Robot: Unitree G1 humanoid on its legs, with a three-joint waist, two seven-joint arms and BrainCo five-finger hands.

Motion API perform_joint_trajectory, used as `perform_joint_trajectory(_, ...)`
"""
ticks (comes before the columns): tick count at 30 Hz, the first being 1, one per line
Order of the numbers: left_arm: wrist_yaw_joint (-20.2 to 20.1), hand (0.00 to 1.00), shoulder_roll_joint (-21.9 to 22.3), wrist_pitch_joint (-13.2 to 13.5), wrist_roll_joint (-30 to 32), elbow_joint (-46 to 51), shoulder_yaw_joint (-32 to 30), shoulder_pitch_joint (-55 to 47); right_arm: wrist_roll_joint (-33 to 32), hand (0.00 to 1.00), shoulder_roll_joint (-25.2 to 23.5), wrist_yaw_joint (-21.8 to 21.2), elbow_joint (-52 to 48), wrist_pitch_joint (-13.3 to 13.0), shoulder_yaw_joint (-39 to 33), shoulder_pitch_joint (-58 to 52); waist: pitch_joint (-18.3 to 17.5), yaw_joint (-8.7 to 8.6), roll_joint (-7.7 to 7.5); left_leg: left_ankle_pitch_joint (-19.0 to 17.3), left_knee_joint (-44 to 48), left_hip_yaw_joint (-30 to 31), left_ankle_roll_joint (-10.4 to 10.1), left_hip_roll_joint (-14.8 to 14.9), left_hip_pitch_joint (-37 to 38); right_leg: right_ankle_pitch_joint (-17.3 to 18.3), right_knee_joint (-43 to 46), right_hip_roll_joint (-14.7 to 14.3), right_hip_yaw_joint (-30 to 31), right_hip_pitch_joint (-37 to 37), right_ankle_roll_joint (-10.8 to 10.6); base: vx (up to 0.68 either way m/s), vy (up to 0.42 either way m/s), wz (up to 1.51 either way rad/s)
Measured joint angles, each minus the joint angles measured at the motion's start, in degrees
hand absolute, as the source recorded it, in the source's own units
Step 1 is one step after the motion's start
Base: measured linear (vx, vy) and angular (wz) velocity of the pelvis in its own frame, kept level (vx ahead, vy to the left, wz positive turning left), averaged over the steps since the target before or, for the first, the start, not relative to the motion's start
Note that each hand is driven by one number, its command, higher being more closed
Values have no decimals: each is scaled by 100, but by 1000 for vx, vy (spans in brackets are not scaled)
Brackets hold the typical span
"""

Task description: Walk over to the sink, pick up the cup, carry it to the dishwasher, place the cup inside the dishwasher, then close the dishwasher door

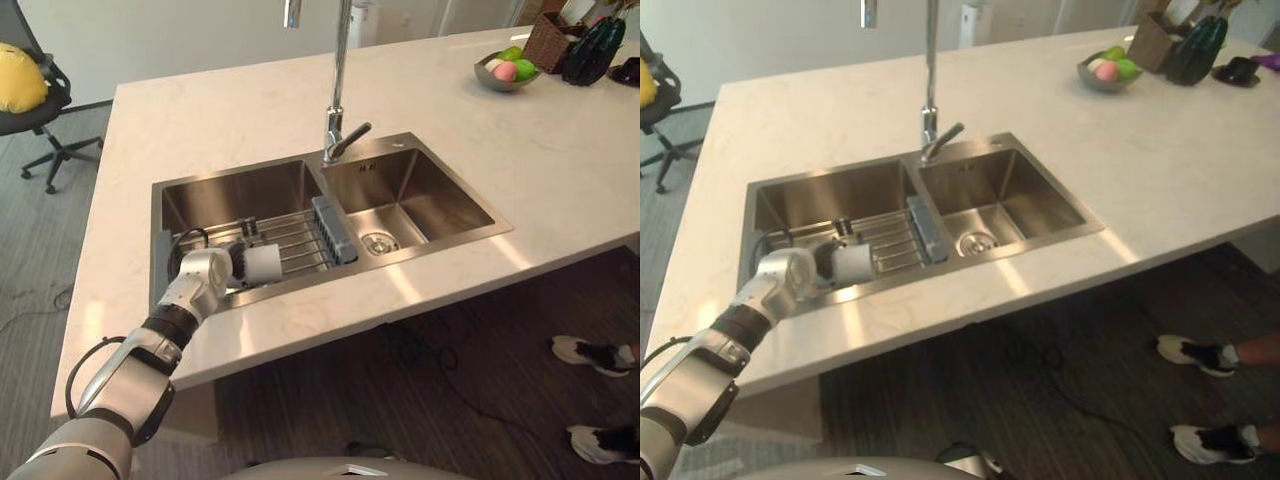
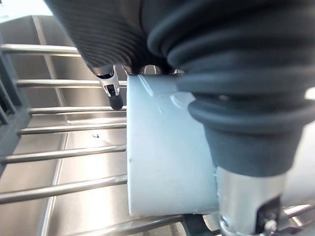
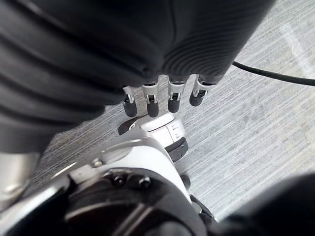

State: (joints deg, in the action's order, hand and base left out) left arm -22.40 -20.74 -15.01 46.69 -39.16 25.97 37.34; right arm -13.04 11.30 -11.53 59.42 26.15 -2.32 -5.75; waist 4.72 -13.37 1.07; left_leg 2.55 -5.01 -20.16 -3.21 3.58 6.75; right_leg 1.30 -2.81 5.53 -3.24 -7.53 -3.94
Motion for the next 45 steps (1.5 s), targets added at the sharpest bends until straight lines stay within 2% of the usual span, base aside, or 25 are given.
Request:
perform_joint_trajectory(5,227,100,169,58,410,-293,-14,-57,186,0,47,-38,-4,-20,-77,-21,-27,-25,93,-23,0,-27,-5,-2,41,-1,-4,-1,86,4,2,-7,2,-7)
perform_joint_trajectory(13,703,100,294,71,535,-396,-103,-211,342,0,61,-39,-4,-25,-113,-33,-60,-58,155,-71,0,-25,-47,5,49,0,-24,-12,104,7,0,0,0,0)
perform_joint_trajectory(19,1250,100,302,360,435,-563,-112,-307,410,0,62,-41,-1,-127,-112,-38,-73,-63,175,-72,0,-25,-48,4,71,0,-24,-12,110,-10,1,0,0,0)
perform_joint_trajectory(22,1524,100,297,516,52,-696,-112,-325,437,0,62,-41,3,-156,-110,-44,-73,-61,176,-76,0,-27,-49,3,93,1,-26,-12,115,-31,0,0,0,0)
perform_joint_trajectory(27,1558,100,300,570,-303,-700,-111,-329,435,0,60,-41,4,-219,-110,-62,-75,-60,178,-78,0,-26,-48,2,92,1,-30,-12,115,-32,-1,0,0,0)
perform_joint_trajectory(34,1114,100,265,565,-536,-648,-111,-236,427,0,60,-41,5,-219,-110,-68,-85,-56,180,-54,0,-23,-12,-1,101,1,-25,-12,113,-44,-1,0,0,0)
perform_joint_trajectory(40,1086,100,111,560,-1657,-455,-59,-272,323,0,60,-40,8,-222,-111,-78,-95,-45,191,-54,1,-19,-12,-3,104,0,-18,-12,104,-55,-1,0,0,0)
perform_joint_trajectory(45,1162,100,-62,497,-3078,259,-118,-457,162,0,27,-40,14,-246,-114,-88,-64,21,139,-52,1,0,-10,-6,71,1,-16,-7,82,-34,-1,0,0,0)
